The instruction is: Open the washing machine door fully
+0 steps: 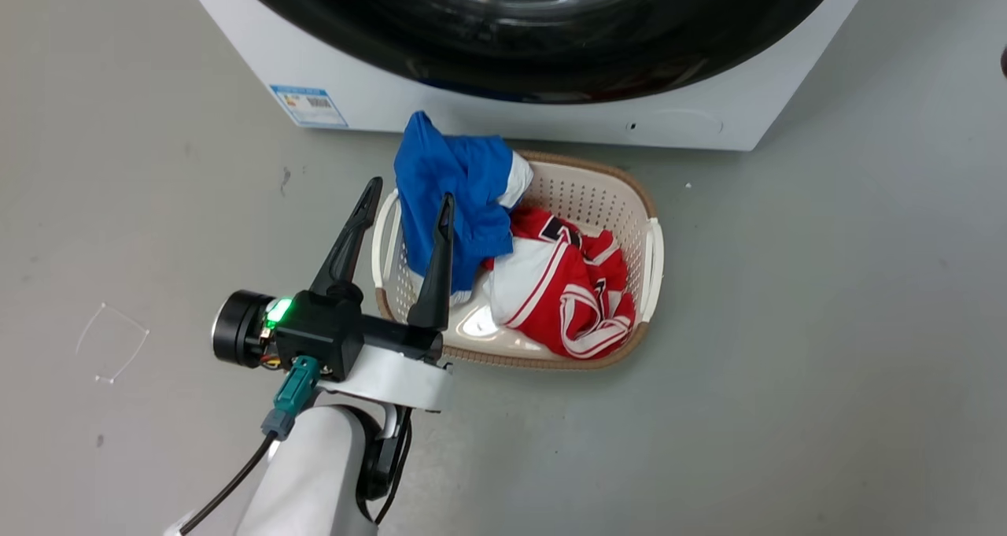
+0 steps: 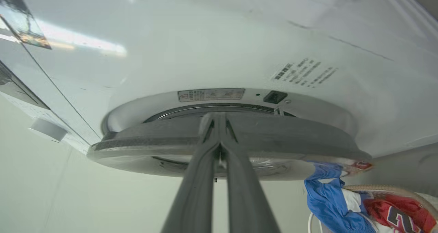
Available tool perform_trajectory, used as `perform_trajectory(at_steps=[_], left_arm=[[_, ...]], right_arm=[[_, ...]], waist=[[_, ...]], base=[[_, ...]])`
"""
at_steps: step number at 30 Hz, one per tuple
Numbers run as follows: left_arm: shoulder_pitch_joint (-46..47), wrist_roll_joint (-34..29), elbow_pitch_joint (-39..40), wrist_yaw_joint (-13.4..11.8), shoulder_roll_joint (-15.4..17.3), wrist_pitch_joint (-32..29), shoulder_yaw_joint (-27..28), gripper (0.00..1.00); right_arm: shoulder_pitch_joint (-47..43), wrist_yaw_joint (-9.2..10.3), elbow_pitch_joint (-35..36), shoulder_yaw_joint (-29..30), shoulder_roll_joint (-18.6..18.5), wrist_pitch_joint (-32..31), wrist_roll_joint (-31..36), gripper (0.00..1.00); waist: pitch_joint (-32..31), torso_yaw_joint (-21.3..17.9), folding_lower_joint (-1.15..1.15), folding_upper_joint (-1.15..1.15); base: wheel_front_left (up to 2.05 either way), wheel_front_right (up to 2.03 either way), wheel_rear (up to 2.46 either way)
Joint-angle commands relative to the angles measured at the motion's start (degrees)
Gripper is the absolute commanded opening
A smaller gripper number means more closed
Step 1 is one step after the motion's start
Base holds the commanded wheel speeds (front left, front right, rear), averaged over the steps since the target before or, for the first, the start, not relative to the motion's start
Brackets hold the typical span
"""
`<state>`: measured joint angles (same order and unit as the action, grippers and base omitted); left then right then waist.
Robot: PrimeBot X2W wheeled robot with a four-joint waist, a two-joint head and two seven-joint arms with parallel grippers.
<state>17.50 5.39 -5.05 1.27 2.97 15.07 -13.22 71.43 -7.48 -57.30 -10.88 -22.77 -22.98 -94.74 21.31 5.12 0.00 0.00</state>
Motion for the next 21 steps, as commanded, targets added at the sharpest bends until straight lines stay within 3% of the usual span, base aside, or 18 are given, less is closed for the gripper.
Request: perform_trajectory(at_steps=[1, 13, 21], left_arm=[[1.0, 0.3, 0.4, -0.4, -0.1, 0.1, -0.4, 1.0], [4.4, 1.3, 0.6, -1.8, -0.1, 0.1, -2.8, 1.0], [3.1, 1.5, -0.3, -2.3, -0.1, 0.1, -3.0, 1.0]], right_arm=[[2.3, -0.02, -1.0, -0.8, 0.7, -0.4, 0.7, 0.0], [11.6, -0.02, -5.1, -5.3, 3.0, -2.6, 5.1, 0.0], [8.2, -0.08, -4.2, -5.6, 2.8, -8.0, 3.9, 0.0]], waist=[[1.8, 0.8, 0.0, 0.0], [6.3, 2.4, 0.0, 0.0], [4.2, 1.8, 0.0, 0.0]], base=[[0.0, 0.0, 0.0], [0.0, 0.0, 0.0], [0.0, 0.0, 0.0]])
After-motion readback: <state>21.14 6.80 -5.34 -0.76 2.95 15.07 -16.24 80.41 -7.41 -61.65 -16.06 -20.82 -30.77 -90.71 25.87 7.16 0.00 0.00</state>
